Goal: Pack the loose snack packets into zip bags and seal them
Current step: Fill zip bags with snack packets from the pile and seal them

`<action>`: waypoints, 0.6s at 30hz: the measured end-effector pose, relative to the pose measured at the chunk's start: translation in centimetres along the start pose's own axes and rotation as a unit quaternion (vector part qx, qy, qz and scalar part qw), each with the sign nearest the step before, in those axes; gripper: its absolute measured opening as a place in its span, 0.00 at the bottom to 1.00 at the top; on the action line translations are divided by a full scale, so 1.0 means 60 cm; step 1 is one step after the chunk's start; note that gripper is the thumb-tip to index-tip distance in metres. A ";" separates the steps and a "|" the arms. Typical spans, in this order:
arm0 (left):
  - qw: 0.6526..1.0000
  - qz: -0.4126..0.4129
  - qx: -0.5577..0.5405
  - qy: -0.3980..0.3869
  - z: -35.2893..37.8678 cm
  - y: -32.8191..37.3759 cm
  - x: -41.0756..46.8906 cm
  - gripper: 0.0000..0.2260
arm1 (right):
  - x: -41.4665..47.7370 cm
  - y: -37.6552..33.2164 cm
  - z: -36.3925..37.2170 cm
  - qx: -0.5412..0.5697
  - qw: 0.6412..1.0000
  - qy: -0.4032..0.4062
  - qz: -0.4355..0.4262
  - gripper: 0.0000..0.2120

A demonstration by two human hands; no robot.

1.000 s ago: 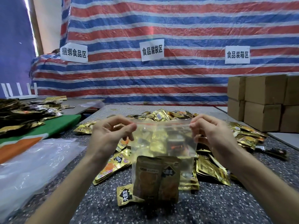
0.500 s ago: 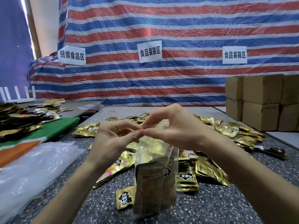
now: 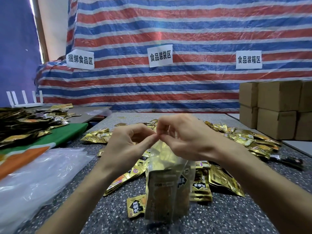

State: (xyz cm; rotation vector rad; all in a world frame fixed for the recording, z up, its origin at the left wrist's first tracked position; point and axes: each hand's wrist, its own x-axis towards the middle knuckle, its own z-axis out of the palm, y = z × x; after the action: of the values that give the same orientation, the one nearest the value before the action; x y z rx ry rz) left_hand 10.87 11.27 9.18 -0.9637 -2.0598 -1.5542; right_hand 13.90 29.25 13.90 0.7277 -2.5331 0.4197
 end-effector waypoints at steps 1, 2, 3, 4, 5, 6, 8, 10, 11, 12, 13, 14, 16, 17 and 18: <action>1.000 0.013 0.015 -0.006 0.001 0.004 0.000 0.10 | -0.001 -0.001 0.000 0.001 1.000 0.001 -0.001 0.03; 0.999 0.028 0.027 -0.012 0.001 0.006 0.001 0.09 | -0.002 -0.002 -0.001 0.011 1.000 0.002 0.001 0.03; 0.999 0.040 0.030 -0.014 0.000 0.006 0.001 0.08 | -0.002 -0.002 -0.002 0.027 1.000 0.003 0.006 0.03; 0.999 0.047 0.025 -0.011 0.001 0.004 0.002 0.05 | -0.002 -0.001 -0.003 0.040 0.999 0.002 0.010 0.03; 0.999 0.047 0.011 -0.004 0.001 0.002 0.001 0.03 | -0.002 0.000 -0.004 0.048 0.999 -0.003 0.013 0.04; 0.999 0.041 -0.009 0.007 0.002 -0.001 0.000 0.02 | -0.001 0.003 -0.005 0.052 0.998 -0.013 0.015 0.04; 0.998 0.024 -0.051 0.030 0.009 -0.008 -0.003 0.03 | -0.001 0.008 -0.006 0.047 0.998 -0.033 0.025 0.06; 0.996 0.017 -0.070 0.047 0.016 -0.013 -0.005 0.02 | -0.003 0.012 -0.007 0.037 0.998 -0.045 0.036 0.07; 0.996 0.015 -0.078 0.051 0.019 -0.015 -0.005 0.03 | -0.004 0.014 -0.007 0.039 0.997 -0.047 0.039 0.07; 0.995 0.017 -0.085 0.056 0.022 -0.017 -0.005 0.03 | -0.006 0.016 -0.008 0.045 0.997 -0.045 0.040 0.08; 0.994 0.019 -0.091 0.061 0.024 -0.018 -0.005 0.03 | -0.007 0.017 -0.009 0.053 0.997 -0.042 0.041 0.07; 0.993 0.021 -0.097 0.068 0.027 -0.019 -0.005 0.04 | -0.008 0.019 -0.012 0.062 0.996 -0.041 0.042 0.06; 0.991 0.026 -0.104 0.083 0.033 -0.021 -0.004 0.06 | -0.009 0.022 -0.018 0.075 0.995 -0.042 0.043 0.05; 0.990 0.028 -0.106 0.092 0.034 -0.023 -0.002 0.06 | -0.010 0.024 -0.021 0.077 0.995 -0.043 0.043 0.05; 0.988 0.030 -0.109 0.103 0.034 -0.025 -0.001 0.06 | -0.012 0.028 -0.025 0.076 0.995 -0.044 0.044 0.05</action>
State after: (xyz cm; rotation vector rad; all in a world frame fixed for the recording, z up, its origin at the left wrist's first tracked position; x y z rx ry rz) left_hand 10.05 12.97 7.46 -0.8869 -1.7326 -1.7942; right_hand 14.02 31.49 14.52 0.7049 -2.6461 0.6304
